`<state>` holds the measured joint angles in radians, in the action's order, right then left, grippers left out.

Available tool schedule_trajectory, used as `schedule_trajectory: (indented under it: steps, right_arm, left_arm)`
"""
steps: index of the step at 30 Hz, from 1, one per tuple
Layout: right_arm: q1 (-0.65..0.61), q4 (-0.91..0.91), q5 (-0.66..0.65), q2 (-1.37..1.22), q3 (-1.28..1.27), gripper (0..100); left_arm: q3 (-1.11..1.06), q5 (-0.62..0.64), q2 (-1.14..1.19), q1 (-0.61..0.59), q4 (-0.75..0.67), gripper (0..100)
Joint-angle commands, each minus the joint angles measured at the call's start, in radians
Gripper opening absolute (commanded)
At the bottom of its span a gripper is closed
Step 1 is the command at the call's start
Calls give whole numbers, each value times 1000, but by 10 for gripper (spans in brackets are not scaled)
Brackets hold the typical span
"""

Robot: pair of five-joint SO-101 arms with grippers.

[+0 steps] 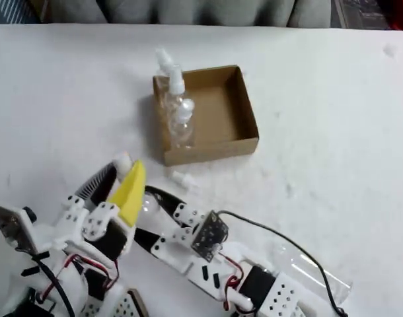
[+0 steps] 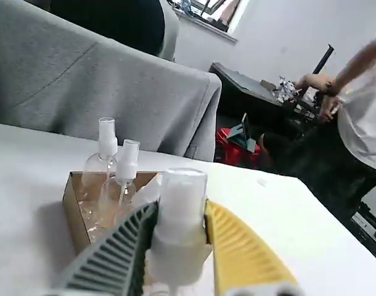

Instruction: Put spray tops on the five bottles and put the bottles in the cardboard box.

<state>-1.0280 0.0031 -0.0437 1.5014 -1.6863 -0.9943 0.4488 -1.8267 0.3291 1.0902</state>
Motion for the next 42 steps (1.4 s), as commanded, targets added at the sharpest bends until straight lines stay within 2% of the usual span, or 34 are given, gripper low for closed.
schedule_trajectory:
  steps: [1, 5, 8, 13, 18, 21, 24, 29, 33, 39, 40, 42]
  right_arm:
    - [-8, 4, 3, 7, -9, 15]
    - [-7, 4, 3, 7, -9, 15]
    - [8, 4, 3, 8, -9, 15]
    - [59, 4, 3, 13, -9, 15]
    - [133, -2, 6, 15, -9, 15]
    - [216, -4, 9, 15, 9, 15]
    - [328, 4, 17, 15, 63, 15]
    - [460, 81, 118, 5, 178, 15]
    - [461, 197, 123, 5, 284, 15]
    - [458, 272, 123, 4, 402, 15]
    - [458, 282, 123, 4, 420, 15]
    - [453, 291, 123, 4, 459, 15]
  left_arm:
    - [5, -9, -7, 24, 3, 77]
    - [11, -9, -7, 24, 58, 255]
    - [12, -9, -7, 24, 81, 327]
    - [20, -9, -7, 22, 78, 331]
    - [121, -9, -7, 22, 87, 331]
    - [184, -17, -5, 22, 121, 331]
    - [218, -81, -5, 22, 181, 331]
    - [232, -126, -5, 22, 250, 331]
    - [222, -130, -5, 22, 249, 291]
    - [222, -132, -5, 31, 241, 31]
    - [222, -132, -5, 31, 241, 11]
    - [221, -132, -5, 36, 239, 46]
